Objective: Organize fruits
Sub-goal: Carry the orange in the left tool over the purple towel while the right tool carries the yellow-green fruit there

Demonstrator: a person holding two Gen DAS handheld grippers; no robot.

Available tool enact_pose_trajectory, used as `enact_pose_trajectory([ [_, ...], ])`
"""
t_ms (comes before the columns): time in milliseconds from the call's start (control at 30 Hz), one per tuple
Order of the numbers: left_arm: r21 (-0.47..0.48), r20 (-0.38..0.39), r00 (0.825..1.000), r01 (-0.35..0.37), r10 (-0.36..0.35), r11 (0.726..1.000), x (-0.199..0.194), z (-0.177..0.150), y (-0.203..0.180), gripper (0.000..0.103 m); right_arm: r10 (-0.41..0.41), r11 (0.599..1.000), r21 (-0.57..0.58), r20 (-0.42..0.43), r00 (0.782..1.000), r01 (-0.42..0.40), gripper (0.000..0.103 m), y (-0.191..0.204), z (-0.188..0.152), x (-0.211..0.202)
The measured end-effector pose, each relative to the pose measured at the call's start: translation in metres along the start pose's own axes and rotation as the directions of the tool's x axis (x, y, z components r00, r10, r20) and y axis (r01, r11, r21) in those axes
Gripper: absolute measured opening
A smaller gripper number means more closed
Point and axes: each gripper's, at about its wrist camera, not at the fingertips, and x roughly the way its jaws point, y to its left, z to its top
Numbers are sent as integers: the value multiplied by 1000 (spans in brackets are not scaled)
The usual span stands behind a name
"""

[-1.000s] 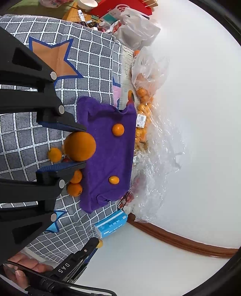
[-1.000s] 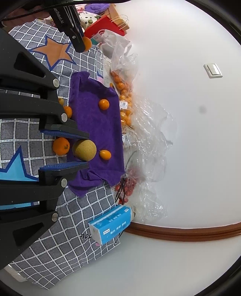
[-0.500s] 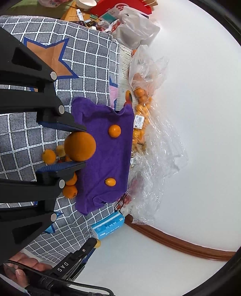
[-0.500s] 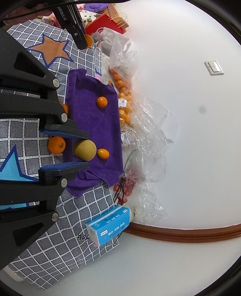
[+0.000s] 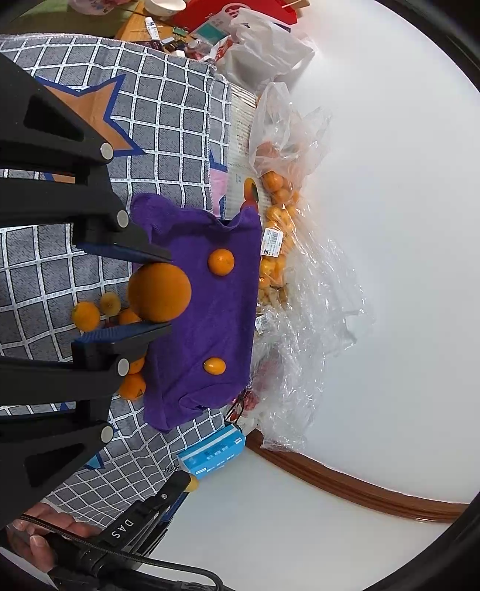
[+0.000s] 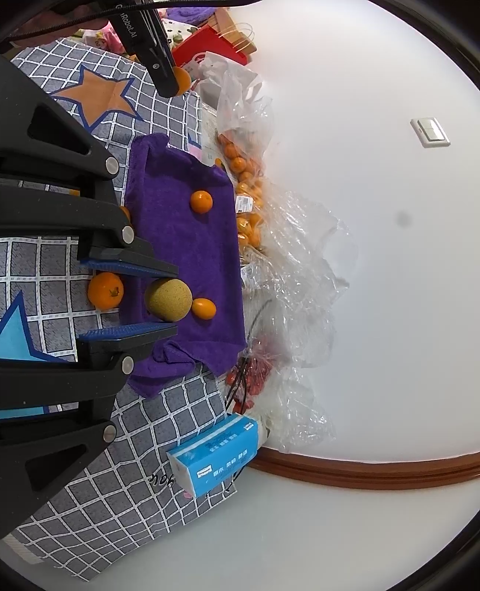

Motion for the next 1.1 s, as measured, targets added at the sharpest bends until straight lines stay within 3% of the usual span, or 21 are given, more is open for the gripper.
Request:
enact_pose_trajectory([
  [1100, 11, -46, 999, 3, -3, 1000, 54, 33, 7, 29, 3, 999, -32, -31, 1000, -4, 24, 6, 24, 55],
])
